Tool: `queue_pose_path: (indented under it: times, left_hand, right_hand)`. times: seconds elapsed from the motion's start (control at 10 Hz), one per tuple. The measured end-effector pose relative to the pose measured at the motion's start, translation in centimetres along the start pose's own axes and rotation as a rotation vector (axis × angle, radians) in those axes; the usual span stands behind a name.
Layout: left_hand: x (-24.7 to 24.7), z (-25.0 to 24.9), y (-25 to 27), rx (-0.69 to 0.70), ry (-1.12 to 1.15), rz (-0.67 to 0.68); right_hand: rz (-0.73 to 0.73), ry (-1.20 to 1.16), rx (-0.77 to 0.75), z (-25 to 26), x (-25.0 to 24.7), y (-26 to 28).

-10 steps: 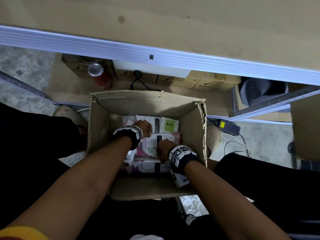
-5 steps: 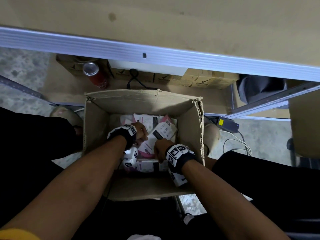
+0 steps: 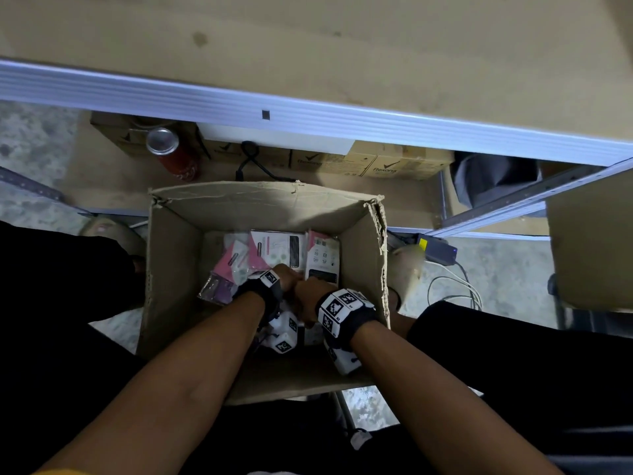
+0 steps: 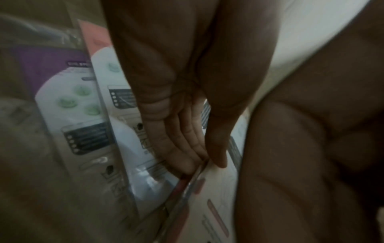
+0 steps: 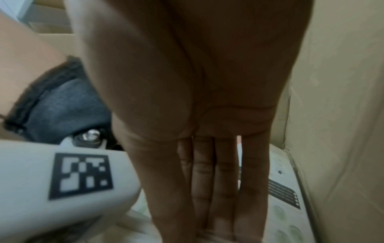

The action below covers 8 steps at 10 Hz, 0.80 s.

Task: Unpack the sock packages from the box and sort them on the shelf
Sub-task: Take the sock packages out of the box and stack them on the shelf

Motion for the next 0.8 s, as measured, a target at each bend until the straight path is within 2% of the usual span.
queue_pose_path:
  times: [0.1, 0.2, 0.4, 0.5, 0.7, 0.8]
  left_hand:
    - [-0.5, 0.0, 0.6, 0.038, -0.059, 0.018]
    - [-2.7, -0.5, 2.6, 0.004, -0.062, -0.022]
    - [-6.9, -0.6, 7.1, -0.029, -0.217, -0.020]
    - [-9.6, -0.9, 10.0, 0.021, -0.396, -0.086]
    - [-13.8, -3.6, 18.7, 0.116, -0.455, -0.362]
    - [-15.0, -5.5, 23.3, 0.171, -0.509, -0.430]
  right_hand:
    - [-0.022, 0.043, -0.009, 0.2, -0.6, 0.8]
    - [-0.024, 0.040, -0.014, 0.5, -1.7, 1.8]
    - [-0.087, 0.117, -0.069, 2.6, -4.4, 4.9]
    - [-0.187, 0.145, -0.097, 3.6, -5.9, 7.3]
    - [-0.356, 0.174, -0.037, 4.7, -9.4, 12.6]
    - [-0.465, 0.229, -0.042, 5.7, -11.8, 16.4]
Point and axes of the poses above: each hand's wrist, its own y-axis away from the middle knuckle, its own x-axis out of the palm, z = x × y, the point moved 10 cm from there along -y, towards the middle knuckle, and after that the axes turned 3 degrees about -x, right-handed, at the moved point
